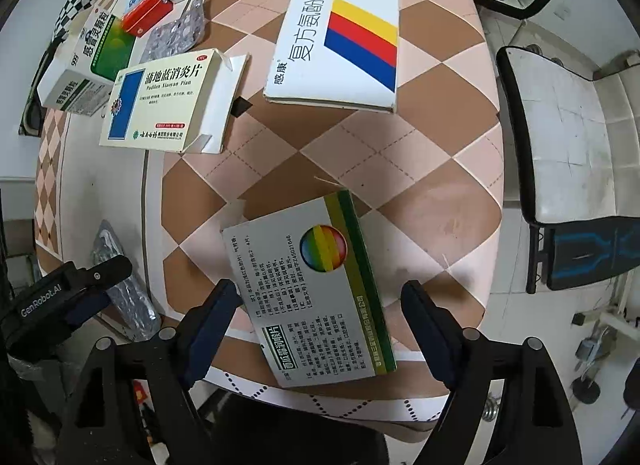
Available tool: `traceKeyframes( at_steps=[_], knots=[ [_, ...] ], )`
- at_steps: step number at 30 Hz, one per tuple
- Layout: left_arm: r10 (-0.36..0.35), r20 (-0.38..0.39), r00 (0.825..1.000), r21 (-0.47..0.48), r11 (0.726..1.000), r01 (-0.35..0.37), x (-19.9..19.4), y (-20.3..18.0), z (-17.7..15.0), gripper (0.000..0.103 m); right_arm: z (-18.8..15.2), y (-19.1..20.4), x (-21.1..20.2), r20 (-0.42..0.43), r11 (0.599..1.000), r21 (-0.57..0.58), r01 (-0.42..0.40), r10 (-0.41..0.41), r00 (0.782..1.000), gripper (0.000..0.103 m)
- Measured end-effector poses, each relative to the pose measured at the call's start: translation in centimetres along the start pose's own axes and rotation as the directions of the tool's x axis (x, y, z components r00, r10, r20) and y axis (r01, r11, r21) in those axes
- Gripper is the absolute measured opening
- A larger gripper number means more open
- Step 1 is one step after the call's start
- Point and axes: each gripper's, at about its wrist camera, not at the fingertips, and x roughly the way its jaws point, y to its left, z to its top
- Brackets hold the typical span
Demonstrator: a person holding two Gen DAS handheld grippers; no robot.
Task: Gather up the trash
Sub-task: 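Grasp the foil blister pack with left gripper while right gripper grasps rainbow box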
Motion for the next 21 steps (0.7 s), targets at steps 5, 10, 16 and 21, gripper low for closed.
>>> traceKeyframes(
  at_steps=[5, 10, 16, 21],
  knots=[
    [0.071, 0.011, 0.997, -0.026, 0.997, -0.07, 0.1, -1.0, -0.2, 0.074, 0.1, -0.2, 0.1, 0.002, 1.0, -0.006, -0.007, 0.007, 1.0, 0.086],
    [0.094, 0.04, 0.995, 0.057, 0.994, -0.096, -0.4, -2.8, -0.9, 0.067, 0.1, 0.5, 0.7, -0.008, 1.0, -0.025, -0.015, 0.014, 1.0, 0.086],
    [0.173, 0.121, 0.977, 0.207, 0.959, -0.196, -1.4, -3.6, -0.8, 0.067, -0.1, 2.6, 1.5, -0.01, 0.994, -0.085, 0.065, -0.066, 0.998, 0.087],
    [0.144, 0.13, 0.981, 0.311, 0.934, -0.178, -1.4, -5.5, -1.1, 0.067, -0.9, 3.8, 1.6, 0.044, 0.981, -0.104, 0.163, -0.159, 0.986, 0.073]
  ],
)
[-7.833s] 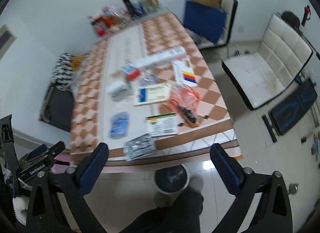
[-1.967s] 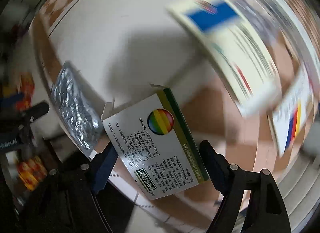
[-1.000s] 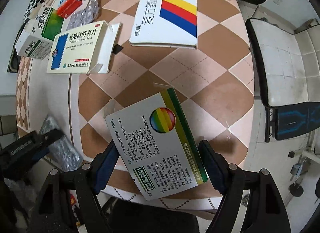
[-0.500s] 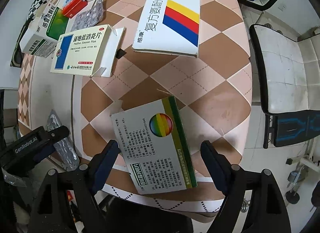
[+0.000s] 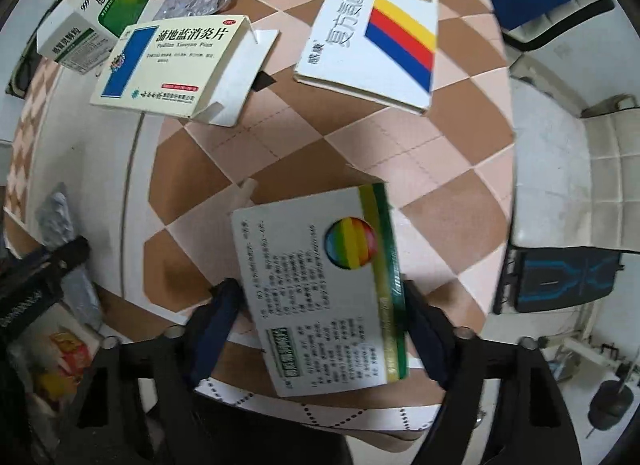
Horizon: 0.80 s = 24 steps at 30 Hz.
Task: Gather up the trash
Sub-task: 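Grasp the foil blister pack with left gripper while right gripper grasps rainbow box, then carry foil pack and rainbow box over the bin and release both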
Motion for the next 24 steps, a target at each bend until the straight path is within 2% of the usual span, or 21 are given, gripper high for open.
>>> traceKeyframes(
  at_steps=[2, 5, 7, 10, 11, 14, 15, 19, 24],
  knots=[
    [0.006, 0.002, 1.0, 0.007, 1.0, -0.006, 0.2, 0.3, -0.1, 0.071, -0.4, 0.0, 0.0, 0.013, 1.0, 0.004, -0.009, 0.009, 1.0, 0.072],
    [-0.039, -0.024, 0.999, -0.059, 0.998, 0.038, 0.6, 1.1, 0.1, 0.076, -0.3, 0.3, 0.1, -0.002, 1.0, -0.014, 0.001, -0.001, 1.0, 0.073],
    [-0.065, -0.029, 0.997, -0.08, 0.995, 0.062, 1.0, 1.4, 0.2, 0.074, -0.1, 0.4, 0.1, -0.012, 1.0, -0.012, 0.011, -0.012, 1.0, 0.074],
    [-0.067, -0.013, 0.998, -0.06, 0.996, 0.066, 0.6, 0.8, 0.2, 0.065, -0.1, 0.4, 0.2, -0.012, 1.0, -0.009, 0.018, -0.018, 1.0, 0.074],
    [-0.06, -0.005, 0.998, -0.05, 0.997, 0.06, 0.2, 0.5, 0.2, 0.065, -0.2, 0.5, 0.1, -0.005, 1.0, -0.012, 0.019, -0.019, 1.0, 0.073],
    [-0.057, 0.025, 0.998, -0.02, 0.998, 0.057, -1.2, -0.6, 0.0, 0.065, -0.2, 0.5, 0.2, 0.023, 1.0, -0.023, 0.019, -0.019, 1.0, 0.071],
    [-0.059, 0.033, 0.998, -0.011, 0.998, 0.059, -2.3, 0.3, -0.9, 0.065, -0.4, 0.6, 0.1, 0.028, 1.0, -0.019, 0.019, -0.018, 0.999, 0.071],
    [-0.061, 0.093, 0.994, 0.034, 0.998, 0.058, -5.1, -0.2, -1.3, 0.064, -1.8, 0.4, -1.8, 0.076, 1.0, 0.019, -0.001, -0.001, 0.997, 0.071],
    [-0.072, 0.207, 0.976, 0.138, 0.99, 0.043, -9.8, -0.3, -4.7, 0.064, -4.1, 1.1, -4.6, 0.169, 0.997, 0.066, -0.033, 0.021, 0.985, 0.071]
  ],
)
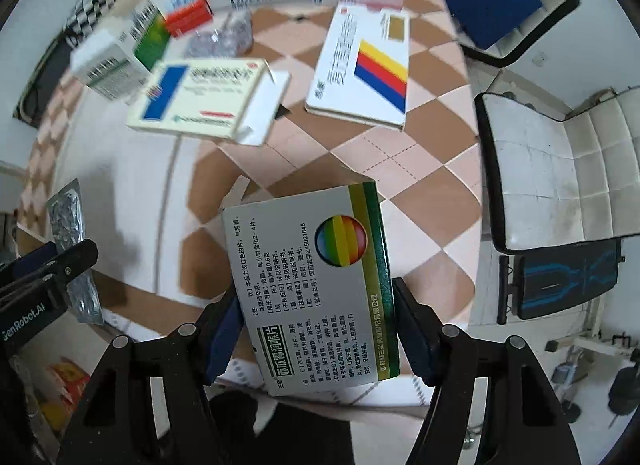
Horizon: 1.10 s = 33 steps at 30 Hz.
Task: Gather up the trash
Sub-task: 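Carry foil pack and rainbow box over the bin and release both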
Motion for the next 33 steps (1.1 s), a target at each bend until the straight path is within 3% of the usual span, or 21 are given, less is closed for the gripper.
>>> traceKeyframes(
  at_steps=[4, 7, 11, 15, 22, 27, 33],
  knots=[
    [-0.048, 0.075, 0.996, 0.085, 0.996, 0.041, -3.5, 1.2, -2.6, 0.064, -3.1, 1.0, -3.1, 0.068, 0.997, 0.067, -0.023, 0.019, 0.997, 0.071],
    [-0.097, 0.101, 0.99, 0.148, 0.986, 0.082, -4.1, 3.2, -5.0, 0.064, -6.3, 2.4, -5.0, 0.102, 0.991, 0.127, -0.052, 0.039, 0.994, 0.071],
    [-0.158, 0.093, 0.983, 0.211, 0.968, 0.136, -3.7, 6.4, -7.7, 0.064, -12.2, 5.0, -5.8, 0.108, 0.971, 0.222, -0.084, 0.061, 0.992, 0.071],
    [-0.183, 0.035, 0.982, 0.246, 0.954, 0.169, -1.1, 9.1, -11.1, 0.064, -17.8, 7.3, -4.6, 0.073, 0.951, 0.291, -0.105, 0.087, 0.994, 0.071],
    [-0.186, -0.127, 0.974, 0.24, 0.947, 0.213, 7.5, 10.4, -16.6, 0.064, -25.1, 10.1, 4.2, -0.068, 0.928, 0.361, -0.095, 0.128, 0.99, 0.071],
    [-0.173, -0.207, 0.963, 0.232, 0.947, 0.221, 17.0, 9.4, -19.0, 0.064, -27.3, 10.1, 13.6, -0.136, 0.916, 0.392, -0.084, 0.148, 0.98, 0.071],
    [-0.194, -0.3, 0.934, 0.187, 0.948, 0.257, 29.0, 7.6, -20.3, 0.064, -28.7, 8.4, 25.1, -0.181, 0.878, 0.471, -0.083, 0.188, 0.965, 0.071]
  ],
)
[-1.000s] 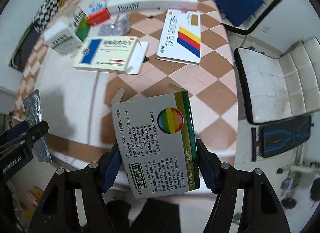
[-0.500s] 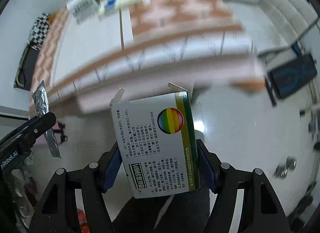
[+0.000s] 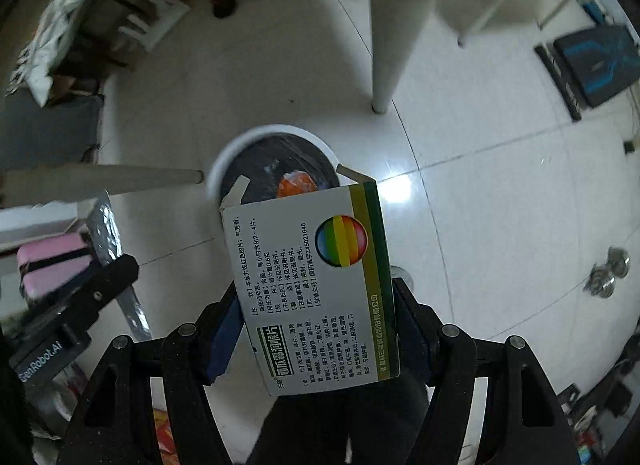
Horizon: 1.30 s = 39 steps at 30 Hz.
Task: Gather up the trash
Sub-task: 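Carry foil pack and rainbow box over the bin and release both, then move both tools back over the table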
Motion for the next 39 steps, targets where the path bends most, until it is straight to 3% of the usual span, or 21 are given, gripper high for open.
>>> traceKeyframes(
  at_steps=[5, 12, 14, 17, 19, 20, 21, 24, 29, 39],
  knots=[
    [-0.074, -0.061, 0.995, -0.055, 0.996, 0.071, 6.1, 1.5, 2.0, 0.065, 1.9, -2.1, 6.6, -0.042, 0.998, 0.053, -0.03, 0.032, 0.999, 0.071],
    [-0.131, -0.092, 0.987, -0.14, 0.983, 0.117, 8.8, 3.8, 2.0, 0.067, 3.8, -2.2, 13.2, -0.064, 0.995, 0.06, -0.085, 0.089, 0.994, 0.072],
    [-0.114, -0.082, 0.99, -0.15, 0.984, 0.1, 8.6, 4.4, 1.6, 0.084, 4.4, -1.7, 14.4, -0.066, 0.994, 0.058, -0.095, 0.099, 0.993, 0.072],
    [-0.071, -0.078, 0.994, -0.149, 0.987, 0.059, 8.1, 5.2, 0.9, 0.099, 4.4, -0.8, 15.7, -0.073, 0.993, 0.046, -0.105, 0.108, 0.991, 0.073],
    [-0.041, -0.069, 0.997, -0.147, 0.989, 0.03, 7.8, 5.6, 0.7, 0.099, 4.5, -0.4, 16.1, -0.077, 0.993, 0.036, -0.113, 0.116, 0.99, 0.079],
    [-0.02, -0.055, 0.998, -0.144, 0.989, 0.012, 7.2, 5.7, 0.4, 0.099, 4.4, -0.2, 16.1, -0.076, 0.993, 0.028, -0.114, 0.116, 0.99, 0.096],
    [0.004, -0.039, 0.999, -0.141, 0.99, -0.009, 6.7, 5.8, 0.2, 0.1, 4.3, -0.1, 15.9, -0.07, 0.994, 0.021, -0.109, 0.11, 0.991, 0.102],
    [0.069, 0.023, 0.997, -0.127, 0.99, -0.066, 4.6, 5.8, -0.6, 0.1, 3.9, 0.8, 14.8, -0.046, 0.998, -0.022, -0.061, 0.06, 0.997, 0.103],
    [0.151, 0.057, 0.987, -0.1, 0.984, -0.145, 1.3, 5.1, -2.0, 0.1, 2.7, 1.7, 11.7, -0.01, 0.998, -0.067, 0.019, -0.02, 1.0, 0.103],
    [0.181, 0.061, 0.982, -0.045, 0.983, -0.179, -8.5, 2.5, -6.2, 0.1, -1.3, 3.5, 0.7, 0.04, 0.981, -0.159, 0.112, -0.107, 0.993, 0.103]
  ],
)
